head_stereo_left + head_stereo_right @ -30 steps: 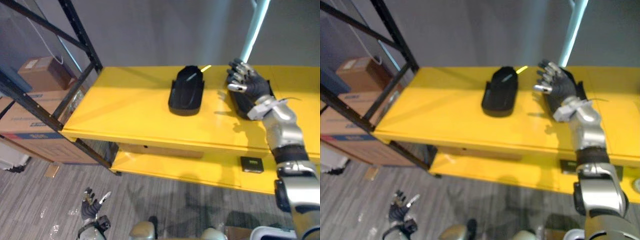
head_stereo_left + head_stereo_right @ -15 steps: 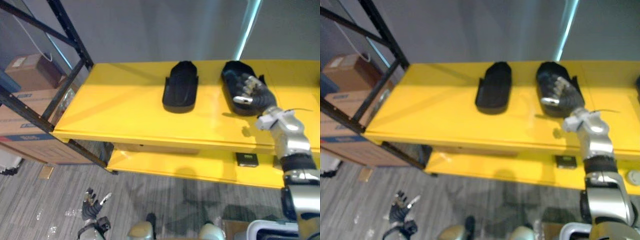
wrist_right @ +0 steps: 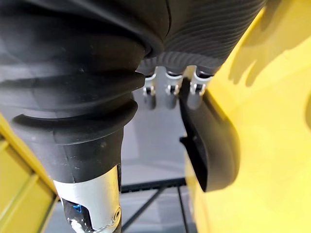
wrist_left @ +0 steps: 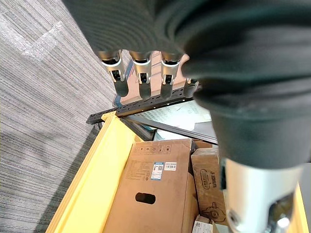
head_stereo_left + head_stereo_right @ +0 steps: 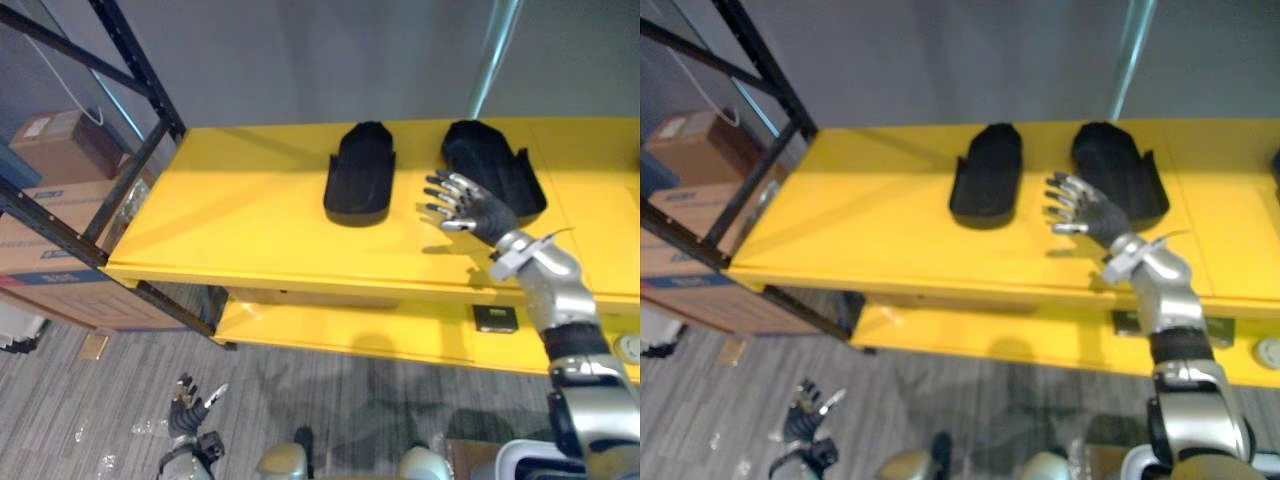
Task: Walk over and take plastic housings, then place them on the shelf
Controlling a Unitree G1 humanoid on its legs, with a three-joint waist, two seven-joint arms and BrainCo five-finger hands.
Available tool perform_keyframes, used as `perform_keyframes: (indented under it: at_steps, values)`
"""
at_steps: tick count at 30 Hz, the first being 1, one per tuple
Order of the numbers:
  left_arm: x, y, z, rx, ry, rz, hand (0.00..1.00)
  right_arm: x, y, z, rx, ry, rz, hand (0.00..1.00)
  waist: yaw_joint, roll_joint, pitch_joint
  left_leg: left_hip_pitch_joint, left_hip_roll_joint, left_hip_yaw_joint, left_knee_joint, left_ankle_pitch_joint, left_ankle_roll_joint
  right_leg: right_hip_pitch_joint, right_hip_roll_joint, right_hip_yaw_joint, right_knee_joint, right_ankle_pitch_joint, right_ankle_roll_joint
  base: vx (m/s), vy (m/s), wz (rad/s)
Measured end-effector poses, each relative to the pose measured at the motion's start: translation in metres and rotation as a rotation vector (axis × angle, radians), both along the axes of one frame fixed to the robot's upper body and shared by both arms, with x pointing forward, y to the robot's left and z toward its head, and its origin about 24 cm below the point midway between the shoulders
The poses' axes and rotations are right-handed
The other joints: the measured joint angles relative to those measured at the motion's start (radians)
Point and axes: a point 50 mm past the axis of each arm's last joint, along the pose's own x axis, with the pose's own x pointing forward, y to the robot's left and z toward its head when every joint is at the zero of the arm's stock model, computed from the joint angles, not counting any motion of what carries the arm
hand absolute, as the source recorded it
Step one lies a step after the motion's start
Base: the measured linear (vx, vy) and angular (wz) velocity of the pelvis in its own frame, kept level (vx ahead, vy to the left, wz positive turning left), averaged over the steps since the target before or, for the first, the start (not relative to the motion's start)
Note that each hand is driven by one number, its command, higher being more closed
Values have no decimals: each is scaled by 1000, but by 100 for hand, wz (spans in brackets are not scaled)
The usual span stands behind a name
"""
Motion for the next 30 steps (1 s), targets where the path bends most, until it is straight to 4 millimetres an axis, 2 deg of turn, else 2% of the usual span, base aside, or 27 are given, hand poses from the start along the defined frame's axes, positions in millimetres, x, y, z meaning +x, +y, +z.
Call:
perform_keyframes:
  at_steps: [3,4,9,10,11,13,14,15,16,17,19,20,22,24,26,30]
  values:
    - [0,0,0,4,1,-4,0,0,2,-2,5,5,1,0,0,3,4,0,0,0,-1,0,0,0,0,-1,-1,0,0,0,0,0]
    - [1,-3,0,2,1,-18,0,1,5,2,62,-76,-75,0,0,2,5,-1,0,0,-3,0,0,1,1,-3,-9,1,1,0,0,0]
    - [5,-4,1,1,-7,-23,0,-2,7,13,90,-161,-100,0,-4,1,5,-1,3,1,-3,-2,-2,2,4,-3,-14,2,1,0,0,0]
    - [8,-4,2,3,-14,-19,0,-16,14,33,158,-292,-100,0,-6,0,6,1,9,2,-3,-3,-4,3,11,-3,-25,7,1,14,-11,-9]
    - [7,-2,2,9,-10,-3,0,-39,21,61,200,-491,-146,0,-6,-3,6,0,18,11,-1,-7,-8,3,22,2,-43,15,-1,19,-5,-16]
    - [5,3,2,22,-5,38,0,-67,18,87,229,-706,-277,0,-15,-22,0,-2,30,38,7,-23,-9,4,33,23,-65,25,-1,16,16,-33]
    - [4,5,2,26,-3,56,0,-74,13,90,236,-743,-329,0,-22,-33,-6,1,32,45,7,-27,-9,4,38,32,-70,26,0,48,14,-40]
    - [0,8,1,35,11,82,0,-87,-8,87,268,-770,-468,0,-35,-57,-25,2,34,59,11,-36,-10,4,47,44,-82,29,1,61,4,-26]
    - [-1,9,0,37,15,84,0,-92,-17,82,275,-760,-521,0,-41,-66,-31,1,35,63,15,-40,-10,4,48,46,-88,33,1,86,20,-28]
    - [-1,8,-1,46,26,79,0,-100,-32,70,292,-725,-624,0,-56,-83,-41,-2,37,73,30,-53,-11,5,52,56,-98,39,2,75,42,-35]
    - [-3,6,-3,39,33,90,0,-118,-48,43,304,-645,-767,0,-68,-97,-53,-1,44,101,56,-78,-12,8,56,82,-120,50,6,65,50,-38]
    - [-3,5,-3,37,29,97,0,-124,-51,35,305,-624,-800,0,-72,-98,-54,0,45,108,63,-85,-12,8,57,89,-122,51,7,57,49,-26]
    - [-4,0,-4,29,15,126,0,-149,-59,6,319,-539,-921,0,-93,-93,-64,4,45,118,74,-101,-9,21,59,97,-146,66,11,55,45,-14]
    - [-4,-2,-4,31,18,133,0,-165,-62,-12,325,-479,-986,0,-98,-90,-78,4,48,130,73,-104,-9,22,65,105,-164,79,9,28,25,-17]
    - [-7,-2,-5,34,24,162,0,-184,-61,-36,354,-400,-1056,0,-102,-90,-82,20,52,158,72,-112,-10,32,71,131,-193,99,10,15,27,-34]
    - [-14,1,-7,49,48,192,0,-216,-57,-69,466,-281,-1154,0,-123,-102,-107,24,56,183,73,-124,-7,37,74,155,-222,112,13,-21,23,-19]
